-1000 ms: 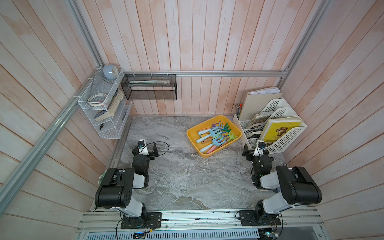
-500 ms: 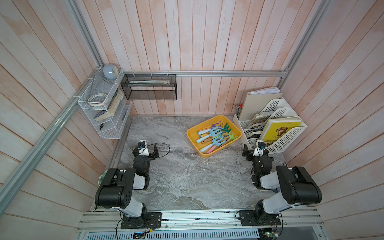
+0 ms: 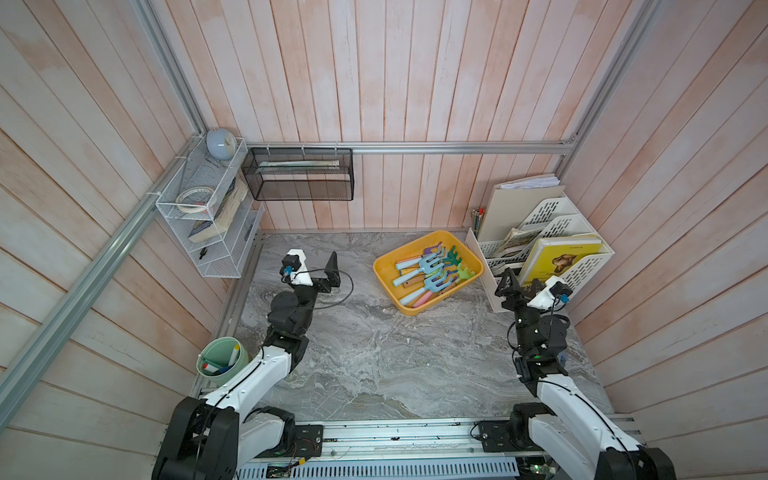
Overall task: Take the hand rake out of the storage box
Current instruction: Adjust the storage box at the center of the board.
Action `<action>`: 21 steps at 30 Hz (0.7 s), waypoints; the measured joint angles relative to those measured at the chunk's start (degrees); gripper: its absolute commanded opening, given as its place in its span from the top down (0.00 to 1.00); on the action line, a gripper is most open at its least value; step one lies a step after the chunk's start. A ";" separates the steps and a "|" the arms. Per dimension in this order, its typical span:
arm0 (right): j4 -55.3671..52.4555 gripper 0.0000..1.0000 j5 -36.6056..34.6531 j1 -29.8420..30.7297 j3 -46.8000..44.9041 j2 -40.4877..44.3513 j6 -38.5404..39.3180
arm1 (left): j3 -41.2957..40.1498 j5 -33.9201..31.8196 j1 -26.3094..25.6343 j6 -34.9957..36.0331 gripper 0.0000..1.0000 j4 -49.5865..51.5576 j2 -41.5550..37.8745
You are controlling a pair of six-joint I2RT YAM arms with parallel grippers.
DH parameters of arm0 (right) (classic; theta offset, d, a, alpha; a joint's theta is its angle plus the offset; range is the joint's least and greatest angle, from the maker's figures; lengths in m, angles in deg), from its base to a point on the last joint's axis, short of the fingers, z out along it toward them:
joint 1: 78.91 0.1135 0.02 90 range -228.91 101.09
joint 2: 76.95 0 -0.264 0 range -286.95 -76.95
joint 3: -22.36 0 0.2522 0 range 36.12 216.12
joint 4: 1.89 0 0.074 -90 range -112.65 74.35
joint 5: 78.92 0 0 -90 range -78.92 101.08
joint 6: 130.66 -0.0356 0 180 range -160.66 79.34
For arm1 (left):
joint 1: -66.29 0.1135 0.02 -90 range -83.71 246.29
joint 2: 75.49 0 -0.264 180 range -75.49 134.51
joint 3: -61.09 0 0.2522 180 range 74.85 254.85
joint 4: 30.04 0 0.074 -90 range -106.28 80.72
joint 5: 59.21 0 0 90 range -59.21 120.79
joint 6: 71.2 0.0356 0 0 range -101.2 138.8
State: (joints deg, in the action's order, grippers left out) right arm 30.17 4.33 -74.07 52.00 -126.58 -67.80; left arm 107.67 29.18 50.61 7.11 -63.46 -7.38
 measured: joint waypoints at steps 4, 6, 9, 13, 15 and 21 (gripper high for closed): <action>-6.05 0.02 9.57 -0.02 1.66 -4.00 -3.85 | 5.42 12.76 2.60 -9.44 0.00 1.27 10.80; -6.86 0.02 13.35 0.00 1.66 -6.91 -6.51 | 12.26 17.84 2.97 -11.06 0.00 6.34 18.75; -6.69 0.02 18.27 0.11 1.84 -11.93 -9.84 | 27.67 21.59 0.42 -9.90 0.00 17.05 30.51; -12.72 0.02 19.91 2.89 7.37 -20.72 -11.98 | 46.18 23.71 -3.45 -6.45 0.00 29.22 41.75; -15.10 0.06 19.15 4.79 10.54 -23.96 -13.03 | 54.01 24.09 -4.39 -4.52 0.00 34.45 46.38; -23.85 0.27 14.03 8.28 20.50 -32.68 -15.04 | 60.37 25.33 -4.39 -0.76 0.00 43.52 51.78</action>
State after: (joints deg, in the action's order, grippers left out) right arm 6.33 18.37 -65.78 72.50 -159.26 -82.84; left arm 168.04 54.52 46.22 6.35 -19.94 44.40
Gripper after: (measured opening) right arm 0.763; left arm 0.997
